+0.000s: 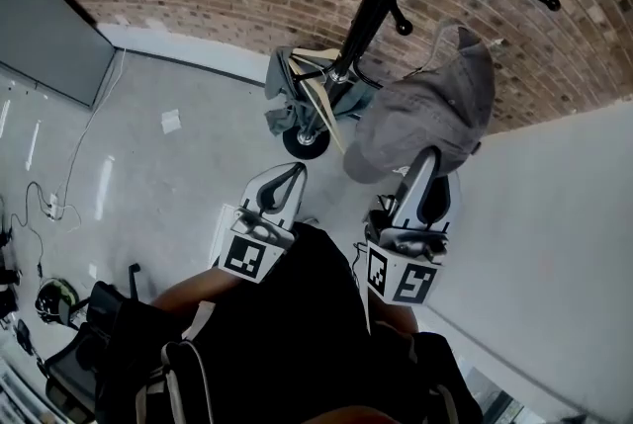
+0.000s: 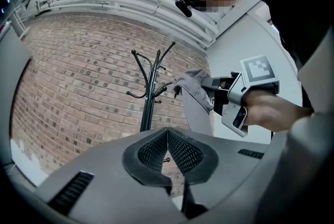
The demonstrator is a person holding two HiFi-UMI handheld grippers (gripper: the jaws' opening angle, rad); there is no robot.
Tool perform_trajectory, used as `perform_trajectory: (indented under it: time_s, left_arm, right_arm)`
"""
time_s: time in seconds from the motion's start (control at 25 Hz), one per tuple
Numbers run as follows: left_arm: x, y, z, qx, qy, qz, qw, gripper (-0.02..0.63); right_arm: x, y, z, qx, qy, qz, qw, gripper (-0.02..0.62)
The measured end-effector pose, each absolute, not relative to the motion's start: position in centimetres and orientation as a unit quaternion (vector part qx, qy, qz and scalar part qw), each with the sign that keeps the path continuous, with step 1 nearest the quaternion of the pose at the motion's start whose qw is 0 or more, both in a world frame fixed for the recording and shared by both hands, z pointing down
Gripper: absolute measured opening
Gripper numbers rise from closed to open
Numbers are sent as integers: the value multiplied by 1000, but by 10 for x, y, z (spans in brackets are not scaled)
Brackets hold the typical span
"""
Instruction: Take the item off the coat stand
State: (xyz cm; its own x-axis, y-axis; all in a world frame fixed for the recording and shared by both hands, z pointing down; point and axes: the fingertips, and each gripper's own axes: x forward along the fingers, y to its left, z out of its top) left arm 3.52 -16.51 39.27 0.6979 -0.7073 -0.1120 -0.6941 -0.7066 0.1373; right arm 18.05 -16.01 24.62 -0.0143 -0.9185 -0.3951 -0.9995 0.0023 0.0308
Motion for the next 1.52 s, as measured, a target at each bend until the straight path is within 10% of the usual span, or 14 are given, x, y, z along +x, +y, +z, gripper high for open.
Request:
perform_trajectory:
  time_s: [1.52]
  left_arm:
    - [135,-156,384,952,-280,-109,49,18]
  right_arm:
    - [216,-121,383,-727,686,38,5,23]
